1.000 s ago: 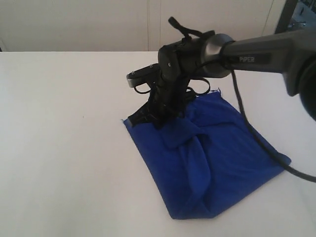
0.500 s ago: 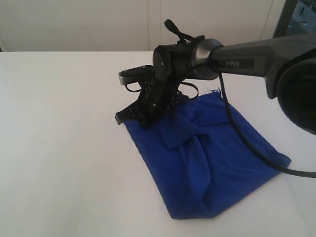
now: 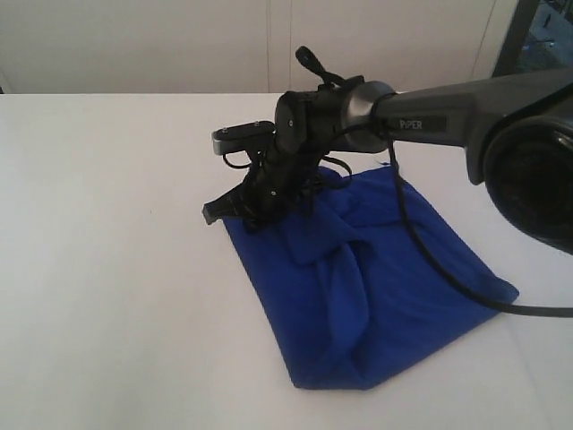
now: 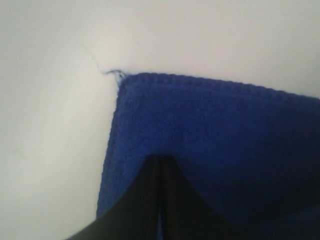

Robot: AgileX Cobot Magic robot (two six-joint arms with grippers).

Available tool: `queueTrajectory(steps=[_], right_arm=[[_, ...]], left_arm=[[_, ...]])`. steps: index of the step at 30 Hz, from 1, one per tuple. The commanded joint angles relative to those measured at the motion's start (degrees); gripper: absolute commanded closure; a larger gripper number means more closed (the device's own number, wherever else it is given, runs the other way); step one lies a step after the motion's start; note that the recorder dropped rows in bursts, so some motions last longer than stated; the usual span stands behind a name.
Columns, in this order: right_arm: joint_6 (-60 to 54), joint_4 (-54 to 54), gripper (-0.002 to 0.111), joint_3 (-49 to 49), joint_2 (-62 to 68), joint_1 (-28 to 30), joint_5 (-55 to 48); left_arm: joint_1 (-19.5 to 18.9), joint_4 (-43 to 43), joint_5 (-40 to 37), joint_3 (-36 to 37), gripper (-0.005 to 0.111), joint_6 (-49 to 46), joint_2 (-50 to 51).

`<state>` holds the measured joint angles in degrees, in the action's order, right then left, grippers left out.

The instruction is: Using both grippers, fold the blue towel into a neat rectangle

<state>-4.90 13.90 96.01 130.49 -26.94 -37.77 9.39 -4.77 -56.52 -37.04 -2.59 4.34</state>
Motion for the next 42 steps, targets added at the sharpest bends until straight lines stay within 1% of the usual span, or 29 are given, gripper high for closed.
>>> queueTrajectory(steps=[1,22,42], right_arm=[[2.55,-0.80,0.108,-0.64,2.96,-0.20,3.74],[4.90,-0.91,0.108,-0.64,4.47,-0.08,16.45],[4.90,-0.91,0.108,-0.64,6.05,0.14,20.16]], left_arm=[[-0.07,-0.11,-0.33,0.31,0.107,-0.24,-0.42],[-0.07,-0.11,-0.33,0.31,0.107,-0.24,-0.42],[-0.07,-0.11,-0.33,0.31,0.107,-0.24,-0.42]])
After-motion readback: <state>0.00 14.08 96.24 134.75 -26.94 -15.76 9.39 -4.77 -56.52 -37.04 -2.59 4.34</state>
